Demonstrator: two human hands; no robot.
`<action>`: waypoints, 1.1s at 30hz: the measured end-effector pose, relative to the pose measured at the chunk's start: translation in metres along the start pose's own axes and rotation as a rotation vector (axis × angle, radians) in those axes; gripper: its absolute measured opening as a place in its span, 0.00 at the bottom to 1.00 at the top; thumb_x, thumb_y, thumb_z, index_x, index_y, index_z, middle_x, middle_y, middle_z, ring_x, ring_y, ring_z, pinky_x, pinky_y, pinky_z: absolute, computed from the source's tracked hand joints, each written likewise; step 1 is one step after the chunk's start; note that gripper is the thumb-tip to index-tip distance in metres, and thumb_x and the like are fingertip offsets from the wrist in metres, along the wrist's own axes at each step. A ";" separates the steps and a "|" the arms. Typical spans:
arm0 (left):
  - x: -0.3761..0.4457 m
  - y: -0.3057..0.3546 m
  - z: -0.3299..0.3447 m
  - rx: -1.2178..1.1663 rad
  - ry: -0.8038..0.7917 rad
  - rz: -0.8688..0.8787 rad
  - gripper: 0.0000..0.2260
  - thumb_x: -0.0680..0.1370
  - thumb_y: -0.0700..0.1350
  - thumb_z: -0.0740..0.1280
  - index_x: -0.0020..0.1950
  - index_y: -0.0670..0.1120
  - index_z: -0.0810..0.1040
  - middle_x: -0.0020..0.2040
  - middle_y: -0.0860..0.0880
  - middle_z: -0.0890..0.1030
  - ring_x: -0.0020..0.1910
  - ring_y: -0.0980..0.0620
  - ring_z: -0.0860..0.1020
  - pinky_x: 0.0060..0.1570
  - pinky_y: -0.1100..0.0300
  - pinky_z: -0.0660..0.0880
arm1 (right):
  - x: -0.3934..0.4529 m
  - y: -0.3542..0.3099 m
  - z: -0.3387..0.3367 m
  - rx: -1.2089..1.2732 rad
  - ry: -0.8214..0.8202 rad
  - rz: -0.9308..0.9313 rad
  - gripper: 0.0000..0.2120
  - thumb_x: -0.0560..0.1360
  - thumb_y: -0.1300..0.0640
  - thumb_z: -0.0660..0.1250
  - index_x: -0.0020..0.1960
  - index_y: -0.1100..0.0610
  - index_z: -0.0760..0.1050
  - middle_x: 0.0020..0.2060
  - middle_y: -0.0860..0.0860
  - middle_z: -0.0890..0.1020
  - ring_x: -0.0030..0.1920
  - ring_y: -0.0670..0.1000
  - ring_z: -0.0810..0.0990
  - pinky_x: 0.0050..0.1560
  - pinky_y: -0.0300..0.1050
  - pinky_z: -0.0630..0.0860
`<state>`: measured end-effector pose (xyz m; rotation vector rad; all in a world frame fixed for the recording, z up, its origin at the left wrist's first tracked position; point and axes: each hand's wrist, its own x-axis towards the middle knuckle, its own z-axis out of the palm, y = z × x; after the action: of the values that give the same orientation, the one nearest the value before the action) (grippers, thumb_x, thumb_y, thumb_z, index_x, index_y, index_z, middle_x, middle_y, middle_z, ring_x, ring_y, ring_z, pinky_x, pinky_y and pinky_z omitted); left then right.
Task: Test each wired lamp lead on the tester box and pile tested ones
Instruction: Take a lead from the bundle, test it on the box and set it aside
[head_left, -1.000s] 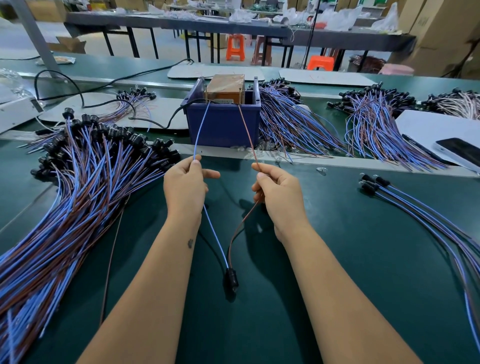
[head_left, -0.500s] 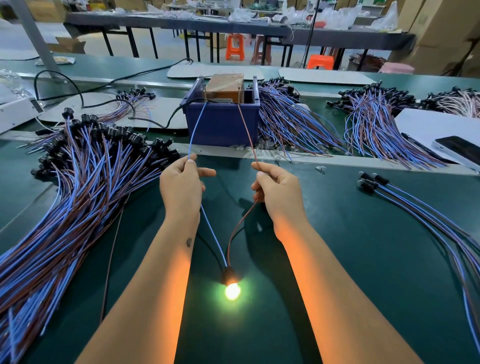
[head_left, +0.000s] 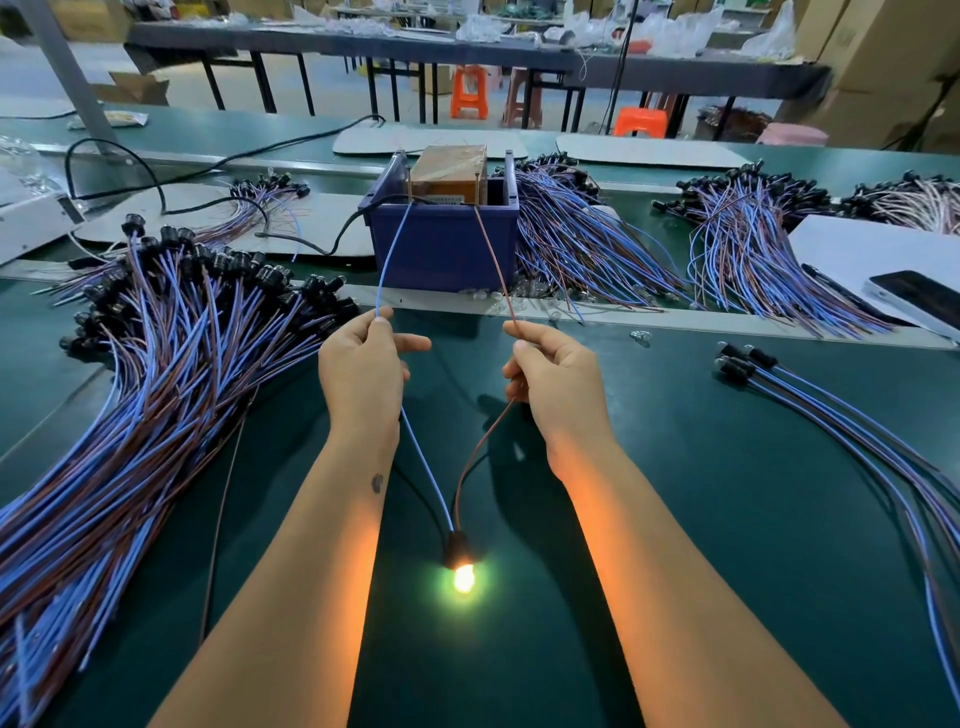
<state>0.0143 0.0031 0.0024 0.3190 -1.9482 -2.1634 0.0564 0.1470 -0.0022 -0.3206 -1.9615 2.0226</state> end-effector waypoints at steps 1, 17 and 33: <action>0.000 0.000 0.000 0.002 0.000 0.000 0.10 0.82 0.42 0.58 0.55 0.50 0.78 0.32 0.52 0.84 0.20 0.58 0.65 0.22 0.68 0.65 | -0.001 0.000 0.000 0.007 -0.002 -0.004 0.13 0.80 0.64 0.60 0.54 0.50 0.79 0.26 0.43 0.77 0.27 0.42 0.74 0.33 0.34 0.74; -0.001 0.001 0.000 0.024 -0.029 0.016 0.10 0.82 0.42 0.58 0.52 0.52 0.78 0.33 0.52 0.84 0.21 0.59 0.66 0.24 0.68 0.66 | 0.000 0.001 0.001 0.002 0.003 -0.021 0.14 0.80 0.64 0.60 0.52 0.49 0.79 0.27 0.44 0.77 0.27 0.43 0.74 0.32 0.35 0.74; -0.012 0.000 0.010 0.046 -0.453 -0.012 0.09 0.79 0.46 0.67 0.43 0.52 0.86 0.26 0.55 0.69 0.28 0.55 0.67 0.33 0.62 0.66 | -0.011 -0.003 0.009 -0.073 -0.191 -0.229 0.06 0.78 0.66 0.66 0.47 0.56 0.78 0.33 0.52 0.82 0.36 0.48 0.79 0.35 0.43 0.74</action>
<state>0.0224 0.0160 0.0037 -0.1730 -2.2237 -2.3575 0.0636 0.1344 0.0005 0.0832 -2.0792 1.8976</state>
